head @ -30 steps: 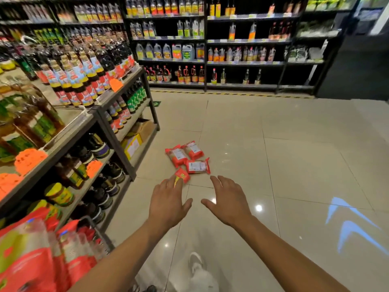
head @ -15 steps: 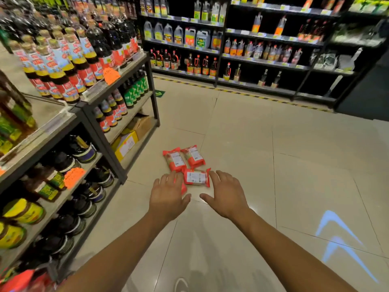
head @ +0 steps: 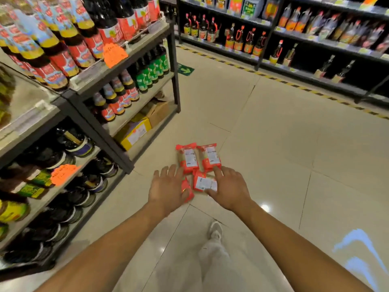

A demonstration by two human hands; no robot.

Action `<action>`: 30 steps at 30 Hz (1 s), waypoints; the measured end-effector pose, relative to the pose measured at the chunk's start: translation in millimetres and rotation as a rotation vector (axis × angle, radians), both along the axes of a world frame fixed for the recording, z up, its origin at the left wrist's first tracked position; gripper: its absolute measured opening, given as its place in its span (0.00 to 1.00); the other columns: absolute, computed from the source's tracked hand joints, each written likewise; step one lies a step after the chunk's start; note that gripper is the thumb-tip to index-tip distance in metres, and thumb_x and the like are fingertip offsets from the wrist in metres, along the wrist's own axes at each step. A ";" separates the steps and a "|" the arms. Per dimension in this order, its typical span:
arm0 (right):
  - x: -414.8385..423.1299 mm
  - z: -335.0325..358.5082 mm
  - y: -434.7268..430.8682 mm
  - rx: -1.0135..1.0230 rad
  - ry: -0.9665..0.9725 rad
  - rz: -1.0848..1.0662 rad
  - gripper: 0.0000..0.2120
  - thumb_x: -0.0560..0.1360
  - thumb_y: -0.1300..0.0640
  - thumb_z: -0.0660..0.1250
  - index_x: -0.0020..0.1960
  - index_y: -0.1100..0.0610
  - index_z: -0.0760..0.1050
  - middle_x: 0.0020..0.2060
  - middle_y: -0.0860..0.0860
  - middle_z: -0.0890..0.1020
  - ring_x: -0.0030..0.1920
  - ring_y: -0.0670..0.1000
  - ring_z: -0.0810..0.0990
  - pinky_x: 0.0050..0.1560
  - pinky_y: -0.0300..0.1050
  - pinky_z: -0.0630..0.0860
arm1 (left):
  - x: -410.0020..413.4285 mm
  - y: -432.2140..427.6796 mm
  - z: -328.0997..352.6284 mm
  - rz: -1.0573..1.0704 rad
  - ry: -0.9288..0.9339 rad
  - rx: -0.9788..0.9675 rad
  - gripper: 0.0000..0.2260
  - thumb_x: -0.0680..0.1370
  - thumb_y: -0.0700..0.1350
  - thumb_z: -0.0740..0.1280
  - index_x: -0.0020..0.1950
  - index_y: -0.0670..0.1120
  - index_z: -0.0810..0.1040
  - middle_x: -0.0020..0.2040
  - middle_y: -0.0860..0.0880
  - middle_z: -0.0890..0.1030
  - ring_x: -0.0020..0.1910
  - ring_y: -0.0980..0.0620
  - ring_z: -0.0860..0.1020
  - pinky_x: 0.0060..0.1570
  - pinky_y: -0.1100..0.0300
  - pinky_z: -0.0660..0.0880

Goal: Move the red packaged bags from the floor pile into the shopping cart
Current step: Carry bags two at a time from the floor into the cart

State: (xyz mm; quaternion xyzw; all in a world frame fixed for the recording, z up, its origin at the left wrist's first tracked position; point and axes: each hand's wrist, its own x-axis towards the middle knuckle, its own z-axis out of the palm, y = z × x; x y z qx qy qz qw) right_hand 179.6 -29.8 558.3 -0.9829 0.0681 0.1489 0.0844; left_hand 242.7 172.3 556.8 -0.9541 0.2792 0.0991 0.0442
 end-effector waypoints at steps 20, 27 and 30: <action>218.8 -491.1 -73.5 0.035 0.288 0.235 0.41 0.76 0.36 0.66 0.80 0.54 0.56 0.74 0.58 0.69 0.70 0.61 0.70 0.66 0.55 0.69 | 182.1 -49.1 -491.1 0.187 0.245 0.185 0.35 0.76 0.64 0.64 0.76 0.46 0.62 0.73 0.43 0.68 0.69 0.40 0.69 0.69 0.43 0.63; 279.2 -675.8 -84.3 -0.075 0.289 0.336 0.43 0.73 0.39 0.72 0.79 0.55 0.57 0.69 0.57 0.73 0.67 0.61 0.73 0.65 0.55 0.72 | 215.1 -45.6 -670.8 0.187 0.305 0.249 0.42 0.71 0.67 0.70 0.77 0.47 0.59 0.74 0.45 0.67 0.70 0.42 0.68 0.68 0.44 0.65; 295.2 -729.6 -81.0 -0.128 0.306 0.366 0.46 0.73 0.40 0.73 0.80 0.55 0.53 0.72 0.58 0.70 0.69 0.62 0.71 0.67 0.56 0.71 | 232.2 -49.1 -717.4 0.167 0.359 0.239 0.47 0.70 0.67 0.72 0.79 0.48 0.56 0.77 0.45 0.64 0.73 0.42 0.66 0.71 0.44 0.64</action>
